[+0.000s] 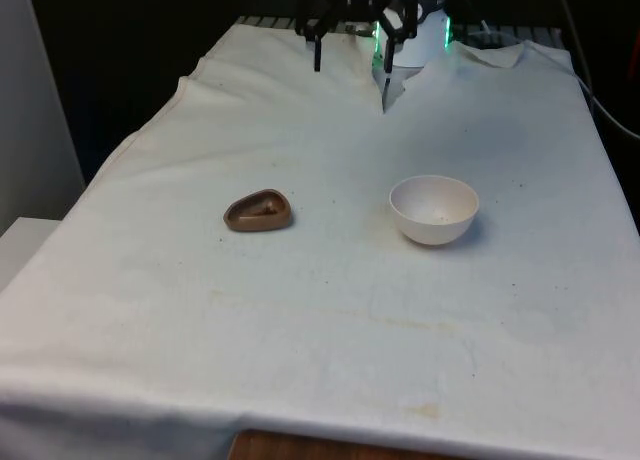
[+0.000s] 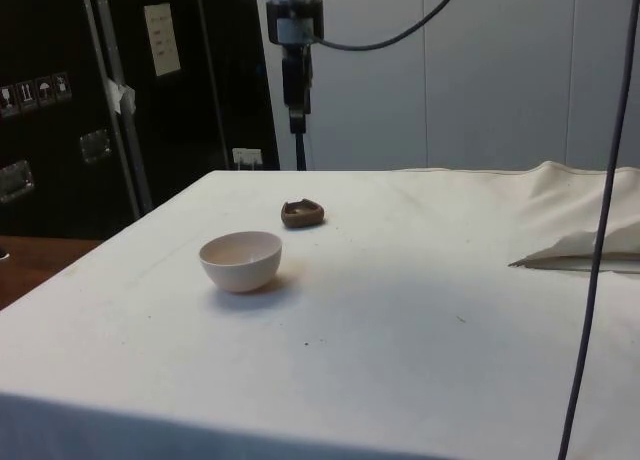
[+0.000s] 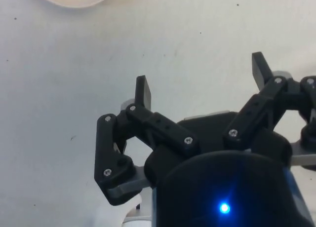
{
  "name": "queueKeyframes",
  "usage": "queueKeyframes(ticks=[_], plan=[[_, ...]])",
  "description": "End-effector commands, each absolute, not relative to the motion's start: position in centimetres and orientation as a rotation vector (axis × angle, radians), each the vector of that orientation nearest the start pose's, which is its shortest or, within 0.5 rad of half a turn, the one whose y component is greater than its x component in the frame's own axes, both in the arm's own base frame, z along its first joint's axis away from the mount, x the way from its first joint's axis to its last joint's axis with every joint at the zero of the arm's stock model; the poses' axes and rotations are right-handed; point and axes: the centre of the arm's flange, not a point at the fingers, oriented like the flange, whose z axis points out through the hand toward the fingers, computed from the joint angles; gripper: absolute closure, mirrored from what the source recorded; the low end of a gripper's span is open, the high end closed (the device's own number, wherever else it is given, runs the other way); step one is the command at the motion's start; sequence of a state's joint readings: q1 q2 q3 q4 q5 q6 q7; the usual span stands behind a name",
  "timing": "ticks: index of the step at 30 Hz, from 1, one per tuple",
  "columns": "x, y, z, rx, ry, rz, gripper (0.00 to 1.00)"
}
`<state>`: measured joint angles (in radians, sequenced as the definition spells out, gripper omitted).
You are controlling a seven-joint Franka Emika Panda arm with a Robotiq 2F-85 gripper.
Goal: Pour the coffee beans from the cup into the bowl.
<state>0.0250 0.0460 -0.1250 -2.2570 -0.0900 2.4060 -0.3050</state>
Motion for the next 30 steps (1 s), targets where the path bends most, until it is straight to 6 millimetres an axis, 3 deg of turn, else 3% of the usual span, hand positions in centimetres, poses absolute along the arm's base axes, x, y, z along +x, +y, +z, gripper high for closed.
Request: queueKeyframes(ticks=[1,30], plan=[[53.4,-5.5,34.9,-3.197,-0.451,-0.151,0.0],[55.9,-9.0,29.0,-3.186,-0.668,-0.156,0.0]])
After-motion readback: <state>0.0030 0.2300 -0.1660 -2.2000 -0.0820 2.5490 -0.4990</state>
